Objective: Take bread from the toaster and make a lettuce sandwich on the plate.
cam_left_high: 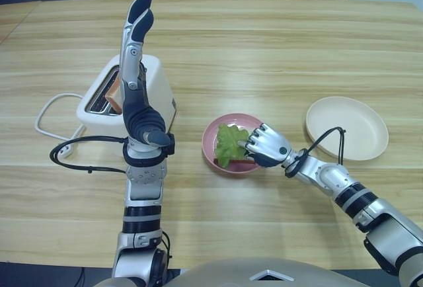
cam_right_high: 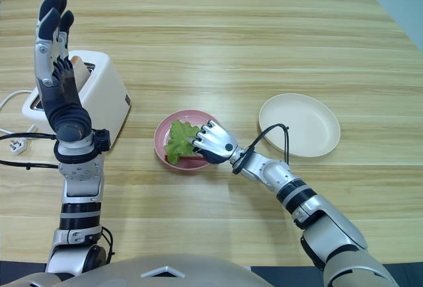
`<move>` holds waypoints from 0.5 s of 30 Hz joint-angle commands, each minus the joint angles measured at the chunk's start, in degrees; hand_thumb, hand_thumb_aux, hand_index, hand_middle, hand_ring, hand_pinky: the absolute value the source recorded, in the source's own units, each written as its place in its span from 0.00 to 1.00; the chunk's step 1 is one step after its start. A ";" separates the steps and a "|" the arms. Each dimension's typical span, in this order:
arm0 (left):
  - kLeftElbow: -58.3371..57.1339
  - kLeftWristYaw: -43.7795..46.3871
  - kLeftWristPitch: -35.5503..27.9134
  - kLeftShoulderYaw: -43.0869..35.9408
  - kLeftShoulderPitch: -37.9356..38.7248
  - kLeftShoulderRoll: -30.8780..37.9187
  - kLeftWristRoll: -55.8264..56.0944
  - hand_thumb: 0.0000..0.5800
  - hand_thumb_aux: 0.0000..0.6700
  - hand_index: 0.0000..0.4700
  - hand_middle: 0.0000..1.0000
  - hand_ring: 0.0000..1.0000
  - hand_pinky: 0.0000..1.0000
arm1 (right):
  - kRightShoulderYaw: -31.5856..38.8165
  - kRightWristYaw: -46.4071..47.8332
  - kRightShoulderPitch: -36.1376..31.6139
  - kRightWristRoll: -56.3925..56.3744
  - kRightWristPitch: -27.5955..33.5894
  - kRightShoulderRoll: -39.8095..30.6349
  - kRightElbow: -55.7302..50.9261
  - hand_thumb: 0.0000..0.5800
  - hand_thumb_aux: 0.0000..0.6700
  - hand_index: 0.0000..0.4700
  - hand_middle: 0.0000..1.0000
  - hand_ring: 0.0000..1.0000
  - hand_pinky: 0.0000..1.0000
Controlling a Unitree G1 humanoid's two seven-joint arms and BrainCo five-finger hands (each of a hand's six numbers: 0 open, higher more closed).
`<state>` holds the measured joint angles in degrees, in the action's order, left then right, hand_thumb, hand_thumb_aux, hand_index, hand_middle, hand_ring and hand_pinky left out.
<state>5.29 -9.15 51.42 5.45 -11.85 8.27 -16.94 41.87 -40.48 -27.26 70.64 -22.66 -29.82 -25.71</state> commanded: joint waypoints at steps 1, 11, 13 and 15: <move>0.21 0.44 0.01 0.49 0.42 0.86 0.32 0.00 0.00 0.00 0.00 0.00 0.00 | -0.51 1.79 -1.45 -0.80 0.25 0.31 -2.02 1.00 0.99 0.99 1.00 1.00 1.00; 1.50 0.34 -0.27 1.10 1.19 1.06 0.68 0.00 0.00 0.00 0.00 0.00 0.00 | -0.93 5.11 -0.50 -0.70 -0.83 -2.60 0.42 0.00 0.00 0.00 0.00 0.00 0.00; 1.80 0.28 -0.44 1.20 1.25 1.04 0.74 0.00 0.00 0.00 0.00 0.00 0.00 | -2.14 5.64 0.32 -1.20 -0.76 -4.40 3.00 0.00 0.00 0.00 0.00 0.00 0.00; 2.04 0.24 -0.60 1.41 1.23 1.08 0.93 0.00 0.00 0.00 0.00 0.00 0.00 | -3.73 6.21 1.46 -1.84 -0.65 -6.32 6.03 0.00 0.00 0.00 0.00 0.00 0.00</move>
<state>6.83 -9.10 51.28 6.57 -11.22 9.24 -16.79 39.85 -35.45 -27.15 69.73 -23.15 -34.04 -22.56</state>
